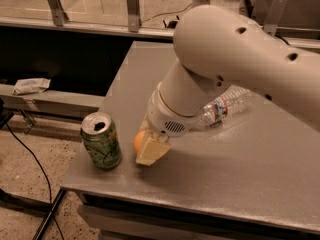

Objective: Move orange near green can

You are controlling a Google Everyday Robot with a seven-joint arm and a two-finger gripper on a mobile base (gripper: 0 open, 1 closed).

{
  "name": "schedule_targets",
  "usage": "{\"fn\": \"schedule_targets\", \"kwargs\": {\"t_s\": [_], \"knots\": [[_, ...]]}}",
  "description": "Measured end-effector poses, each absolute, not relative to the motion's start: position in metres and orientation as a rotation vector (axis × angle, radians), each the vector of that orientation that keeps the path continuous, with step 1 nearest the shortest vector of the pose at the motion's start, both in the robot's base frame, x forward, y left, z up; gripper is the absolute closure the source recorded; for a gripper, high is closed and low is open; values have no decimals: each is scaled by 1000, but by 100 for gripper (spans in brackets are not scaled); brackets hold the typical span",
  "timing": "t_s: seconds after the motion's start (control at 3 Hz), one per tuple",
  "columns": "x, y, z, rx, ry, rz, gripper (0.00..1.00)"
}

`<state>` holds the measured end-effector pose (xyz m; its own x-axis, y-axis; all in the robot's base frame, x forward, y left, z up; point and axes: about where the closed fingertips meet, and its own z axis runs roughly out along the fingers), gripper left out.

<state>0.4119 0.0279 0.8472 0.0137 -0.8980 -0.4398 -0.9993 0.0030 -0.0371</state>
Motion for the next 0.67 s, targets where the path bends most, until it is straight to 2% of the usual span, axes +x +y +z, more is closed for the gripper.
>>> {"fn": "schedule_targets", "kwargs": {"t_s": [0.33,0.67], "knots": [[411,29,848,-1961,1946,413,12],[411,30,849,-1964,1943,411,0]]}}
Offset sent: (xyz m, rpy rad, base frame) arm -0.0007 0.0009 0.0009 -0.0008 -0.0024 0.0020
